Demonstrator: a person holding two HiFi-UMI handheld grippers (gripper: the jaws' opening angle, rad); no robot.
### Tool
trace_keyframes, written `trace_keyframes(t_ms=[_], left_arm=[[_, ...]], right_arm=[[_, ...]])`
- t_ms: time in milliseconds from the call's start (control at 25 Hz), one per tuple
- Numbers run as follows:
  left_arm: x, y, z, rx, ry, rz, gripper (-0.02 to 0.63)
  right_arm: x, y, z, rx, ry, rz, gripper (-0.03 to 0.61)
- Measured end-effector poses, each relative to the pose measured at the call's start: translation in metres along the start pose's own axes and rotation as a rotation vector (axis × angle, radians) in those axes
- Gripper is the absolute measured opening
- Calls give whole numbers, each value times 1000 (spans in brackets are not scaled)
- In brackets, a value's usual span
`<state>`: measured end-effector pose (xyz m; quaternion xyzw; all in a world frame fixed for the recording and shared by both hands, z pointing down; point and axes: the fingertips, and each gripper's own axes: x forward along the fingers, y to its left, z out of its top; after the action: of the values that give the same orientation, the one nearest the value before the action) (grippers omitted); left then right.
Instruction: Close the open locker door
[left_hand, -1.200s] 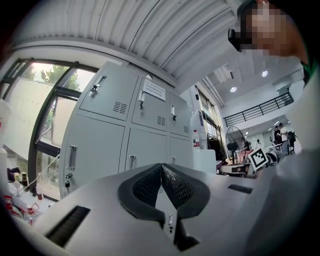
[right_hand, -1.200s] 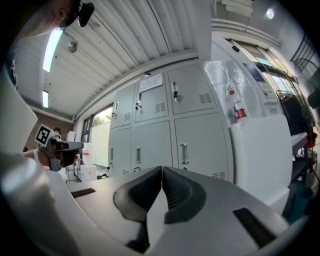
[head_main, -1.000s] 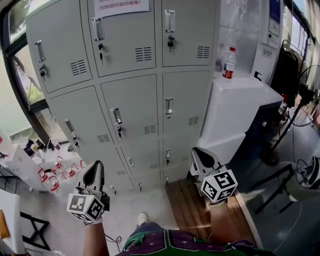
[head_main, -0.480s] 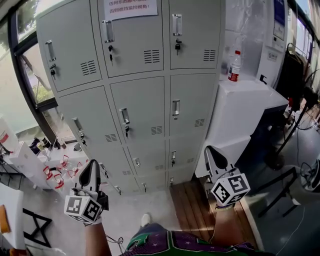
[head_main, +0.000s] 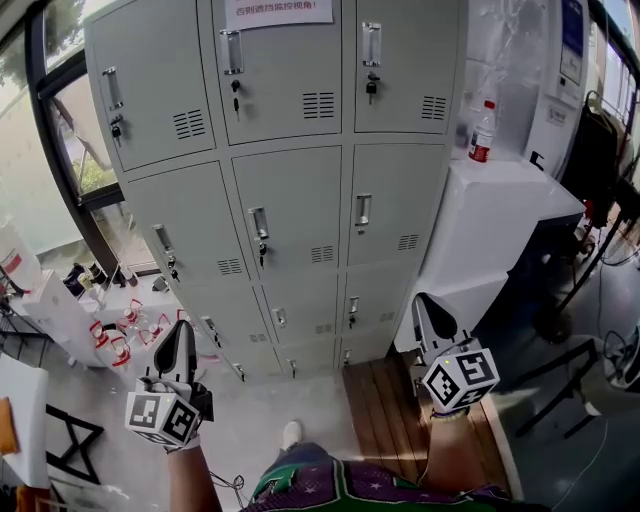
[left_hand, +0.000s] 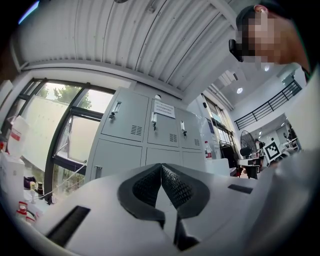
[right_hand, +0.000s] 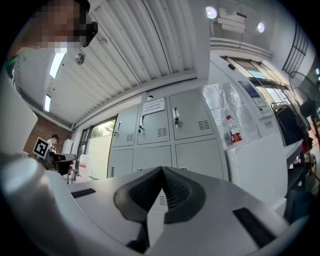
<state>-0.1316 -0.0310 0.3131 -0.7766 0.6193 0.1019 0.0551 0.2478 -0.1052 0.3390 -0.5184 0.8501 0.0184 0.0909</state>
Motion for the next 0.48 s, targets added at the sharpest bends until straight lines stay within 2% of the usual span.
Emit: trace_keyframes(t_ms=[480], left_arm=[[-2, 8, 0, 4, 8, 2, 23]], right_arm=[[3, 1, -6, -27, 24, -5, 5]])
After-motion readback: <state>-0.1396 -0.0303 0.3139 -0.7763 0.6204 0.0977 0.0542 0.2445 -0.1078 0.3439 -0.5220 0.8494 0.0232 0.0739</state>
